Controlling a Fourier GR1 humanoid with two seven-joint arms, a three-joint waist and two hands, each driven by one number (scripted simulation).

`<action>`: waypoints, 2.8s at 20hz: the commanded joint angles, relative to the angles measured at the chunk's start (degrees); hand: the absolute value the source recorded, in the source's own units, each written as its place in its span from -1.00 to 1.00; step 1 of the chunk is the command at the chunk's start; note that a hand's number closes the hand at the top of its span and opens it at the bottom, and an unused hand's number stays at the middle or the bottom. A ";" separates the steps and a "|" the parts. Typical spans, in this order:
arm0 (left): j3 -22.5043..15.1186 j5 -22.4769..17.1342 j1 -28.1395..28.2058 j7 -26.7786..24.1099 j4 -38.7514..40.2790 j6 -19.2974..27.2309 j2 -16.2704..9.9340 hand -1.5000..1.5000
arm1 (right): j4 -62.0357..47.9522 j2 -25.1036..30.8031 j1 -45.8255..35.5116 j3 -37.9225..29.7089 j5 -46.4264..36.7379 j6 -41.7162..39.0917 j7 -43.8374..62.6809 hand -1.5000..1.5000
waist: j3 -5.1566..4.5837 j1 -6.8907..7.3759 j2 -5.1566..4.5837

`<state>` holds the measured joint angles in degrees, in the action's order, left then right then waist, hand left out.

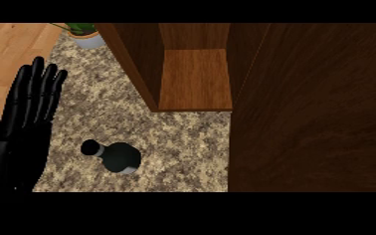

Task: Pick up the wine, place it into the cabinet and close the cabinet

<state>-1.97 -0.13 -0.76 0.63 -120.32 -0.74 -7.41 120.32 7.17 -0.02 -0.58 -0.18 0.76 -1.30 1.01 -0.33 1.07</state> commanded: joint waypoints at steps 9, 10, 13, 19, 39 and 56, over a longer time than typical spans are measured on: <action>-5.90 -28.59 4.23 3.21 1.63 -23.24 -6.13 -1.00 | 5.16 -3.13 8.03 8.27 6.79 -4.56 5.89 -1.00 | -1.11 -0.05 -1.05; -4.53 -31.68 6.63 5.22 -2.69 -24.05 -8.01 -1.00 | 9.33 -3.55 10.14 9.52 6.44 -3.59 8.50 -1.00 | -1.10 0.35 -0.68; -2.32 -40.02 6.44 13.46 -8.58 -20.94 -10.57 -1.00 | 16.91 -3.49 12.27 12.57 5.62 -2.13 14.59 -1.00 | -1.03 0.30 -0.71; 7.74 -53.71 5.92 20.16 -12.34 -20.02 -17.39 -1.00 | 24.56 -3.53 12.37 16.16 2.88 0.09 22.39 -1.00 | -1.03 0.46 -0.96; 11.55 -55.04 3.54 28.68 -15.38 -13.24 -17.93 -1.00 | 31.38 -3.25 3.98 30.69 -11.21 12.61 37.50 -1.00 | -1.06 -0.08 -0.78; 8.98 -40.63 7.89 17.79 1.36 -29.59 -10.34 -1.00 | 33.29 0.98 -2.74 32.43 -13.02 19.18 43.32 -1.00 | -1.18 -0.28 -0.73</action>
<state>6.07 -42.42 4.51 21.59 -122.19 -25.66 -18.54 143.57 7.05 -2.68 30.16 -4.64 18.58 36.37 -0.11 -0.76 0.26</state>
